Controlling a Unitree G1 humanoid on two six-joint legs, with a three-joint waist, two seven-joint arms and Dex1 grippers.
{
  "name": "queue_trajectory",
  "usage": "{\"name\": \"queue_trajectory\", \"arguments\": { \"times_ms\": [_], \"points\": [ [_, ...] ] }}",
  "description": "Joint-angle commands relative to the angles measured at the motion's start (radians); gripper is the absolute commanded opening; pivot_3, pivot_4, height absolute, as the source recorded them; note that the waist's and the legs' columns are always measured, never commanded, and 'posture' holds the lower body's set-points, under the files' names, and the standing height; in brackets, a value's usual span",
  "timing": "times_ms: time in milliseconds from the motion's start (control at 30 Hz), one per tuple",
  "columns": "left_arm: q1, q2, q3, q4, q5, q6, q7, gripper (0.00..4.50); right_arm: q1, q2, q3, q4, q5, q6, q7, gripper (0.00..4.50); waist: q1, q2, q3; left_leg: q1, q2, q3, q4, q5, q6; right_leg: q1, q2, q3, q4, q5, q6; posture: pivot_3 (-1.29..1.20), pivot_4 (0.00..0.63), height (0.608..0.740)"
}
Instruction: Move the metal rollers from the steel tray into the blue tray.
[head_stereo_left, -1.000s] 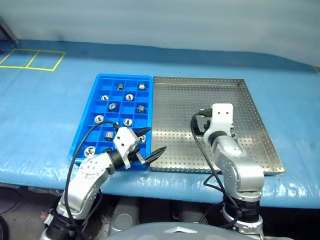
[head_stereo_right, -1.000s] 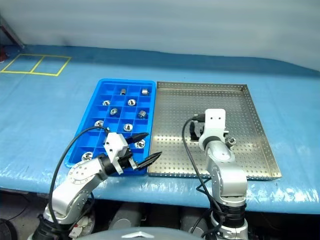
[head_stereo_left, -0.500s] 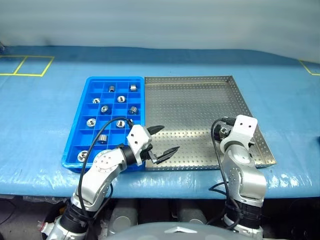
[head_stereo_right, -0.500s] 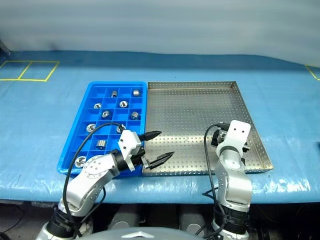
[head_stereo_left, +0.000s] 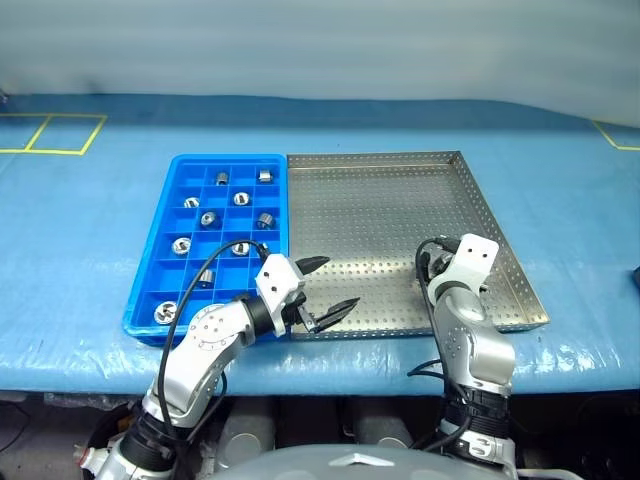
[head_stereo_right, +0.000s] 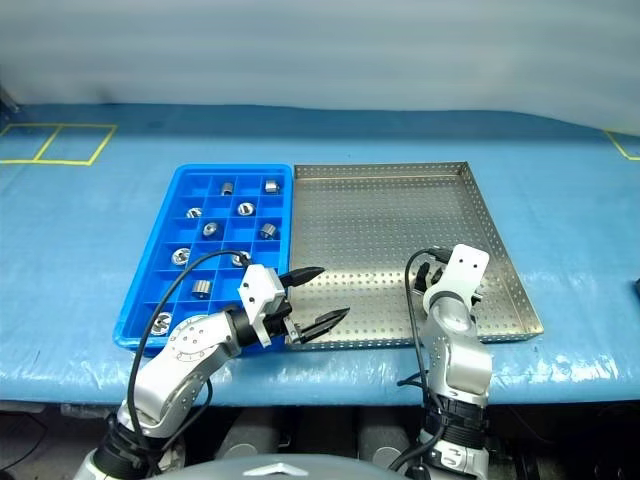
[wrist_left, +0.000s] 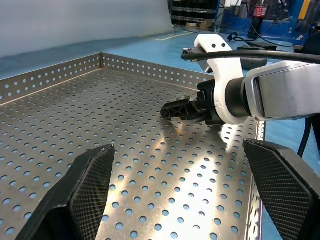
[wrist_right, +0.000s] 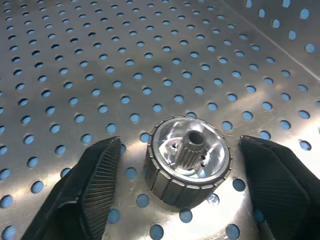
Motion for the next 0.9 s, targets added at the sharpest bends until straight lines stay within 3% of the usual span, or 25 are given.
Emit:
{"name": "queue_trajectory", "arguments": {
  "times_ms": [33,167,400,600,900],
  "points": [
    [0.005,-0.010,0.008,-0.033,-0.003,-0.012,0.011,4.50,-0.016,0.003,0.017,0.010,0.016,-0.016,0.023,2.95,-0.002,0.000,0.000,0.001,0.001,0.000,0.000,0.000,0.000,0.000,0.000,0.000,0.000,0.000,0.000,0.17,0.150,0.740],
    [0.014,-0.014,0.019,-0.036,0.002,-0.027,0.027,4.50,-0.014,-0.013,0.051,-0.024,0.006,-0.001,0.048,1.72,0.001,0.000,0.000,0.002,0.006,0.001,0.000,0.000,0.001,0.000,0.001,0.000,0.001,0.001,-0.001,0.18,0.150,0.740],
    [0.020,-0.035,0.044,-0.035,0.018,-0.069,0.073,4.50,-0.029,-0.100,0.196,-0.146,-0.015,0.082,0.152,1.72,0.018,0.001,0.000,-0.001,0.005,0.000,-0.002,0.000,0.001,-0.002,0.001,0.000,0.000,0.000,-0.001,0.20,0.150,0.740],
    [0.046,-0.020,0.108,-0.061,0.034,-0.089,0.126,4.50,-0.126,-0.245,0.402,-0.253,0.003,0.181,0.344,1.72,0.026,0.001,0.000,-0.001,0.005,0.000,-0.001,0.000,0.001,-0.002,0.000,0.000,0.000,0.000,-0.001,0.25,0.150,0.740],
    [0.159,-0.001,0.255,-0.140,0.001,-0.111,0.166,4.50,-0.299,-0.277,0.582,-0.215,0.028,0.168,0.528,1.72,0.068,0.000,0.001,-0.003,0.005,-0.002,-0.002,0.000,0.001,-0.002,0.000,-0.003,-0.001,0.000,-0.002,0.37,0.150,0.740]
  ]
}}
